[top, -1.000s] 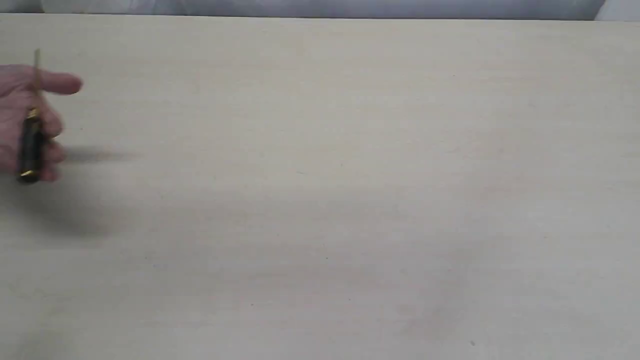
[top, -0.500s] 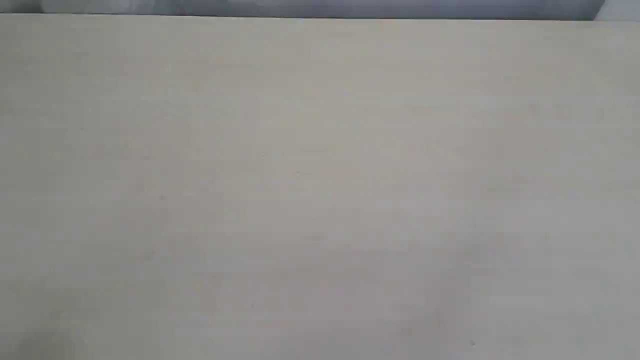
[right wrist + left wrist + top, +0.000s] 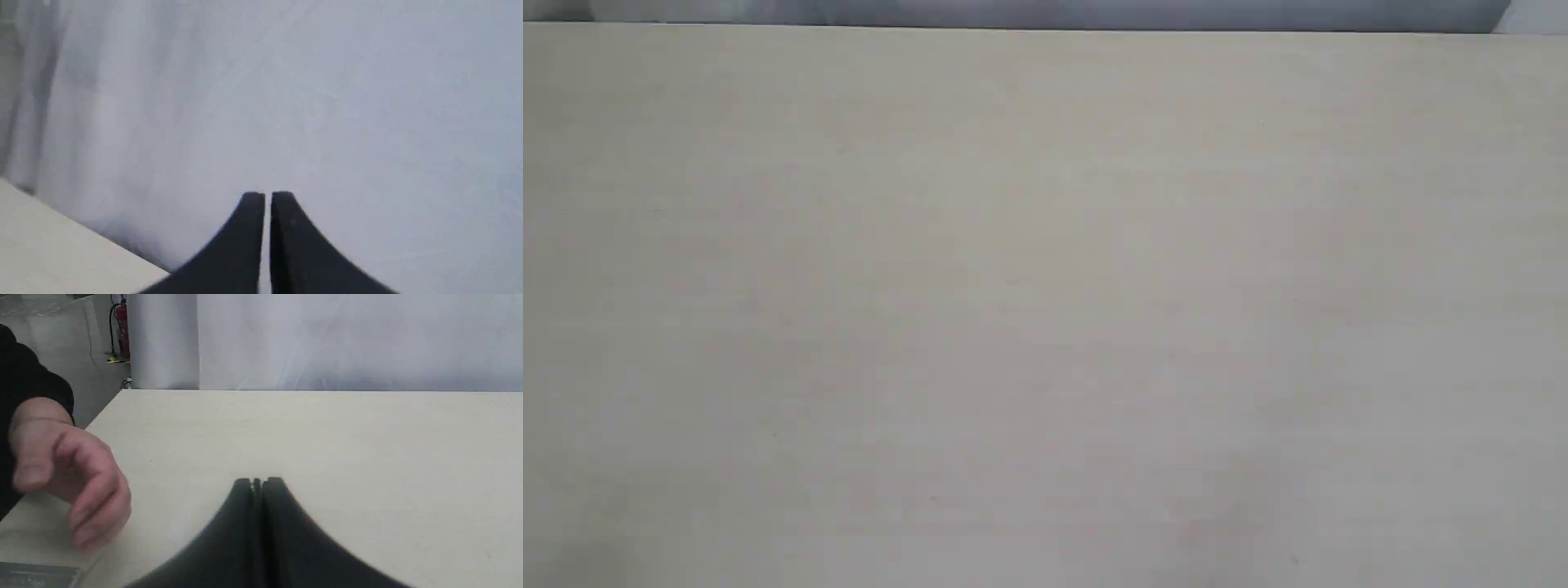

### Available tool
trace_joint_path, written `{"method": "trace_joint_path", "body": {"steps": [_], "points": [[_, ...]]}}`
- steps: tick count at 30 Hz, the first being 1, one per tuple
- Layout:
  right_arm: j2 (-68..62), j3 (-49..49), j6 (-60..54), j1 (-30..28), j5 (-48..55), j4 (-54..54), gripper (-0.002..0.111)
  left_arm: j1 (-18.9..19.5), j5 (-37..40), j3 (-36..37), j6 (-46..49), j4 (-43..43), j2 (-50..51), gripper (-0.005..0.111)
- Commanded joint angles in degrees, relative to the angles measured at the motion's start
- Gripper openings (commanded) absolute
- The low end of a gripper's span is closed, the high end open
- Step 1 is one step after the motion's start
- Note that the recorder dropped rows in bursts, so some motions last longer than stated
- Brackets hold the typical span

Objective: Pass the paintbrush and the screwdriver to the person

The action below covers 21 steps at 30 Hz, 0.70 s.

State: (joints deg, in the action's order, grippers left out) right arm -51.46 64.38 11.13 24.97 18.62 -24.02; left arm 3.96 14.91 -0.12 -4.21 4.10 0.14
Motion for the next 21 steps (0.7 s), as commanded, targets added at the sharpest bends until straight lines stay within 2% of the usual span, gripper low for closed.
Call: {"method": "trace_joint_path", "body": {"steps": [1, 6, 10, 15, 21], "points": [[6.9, -12.8, 2.9, -8.4, -9.1, -0.5, 0.004, -0.3, -0.6, 0.1, -0.1, -0.2, -0.1, 0.0], [17.1, -31.1, 3.3, -18.7, -21.2, 0.9, 0.004, -0.3, -0.6, 0.1, -0.1, -0.1, -0.1, 0.0], [24.8, -42.7, 3.3, -23.8, -26.2, 2.7, 0.004, -0.3, -0.6, 0.1, -0.1, -0.1, -0.1, 0.0], [33.0, -52.9, 3.3, -27.5, -28.4, 2.7, 0.004, -0.3, -0.6, 0.1, -0.1, -0.1, -0.1, 0.0], [39.5, -60.5, 4.0, -29.8, -28.4, 2.8, 0.004, -0.3, -0.6, 0.1, -0.1, -0.1, -0.1, 0.0]]}}
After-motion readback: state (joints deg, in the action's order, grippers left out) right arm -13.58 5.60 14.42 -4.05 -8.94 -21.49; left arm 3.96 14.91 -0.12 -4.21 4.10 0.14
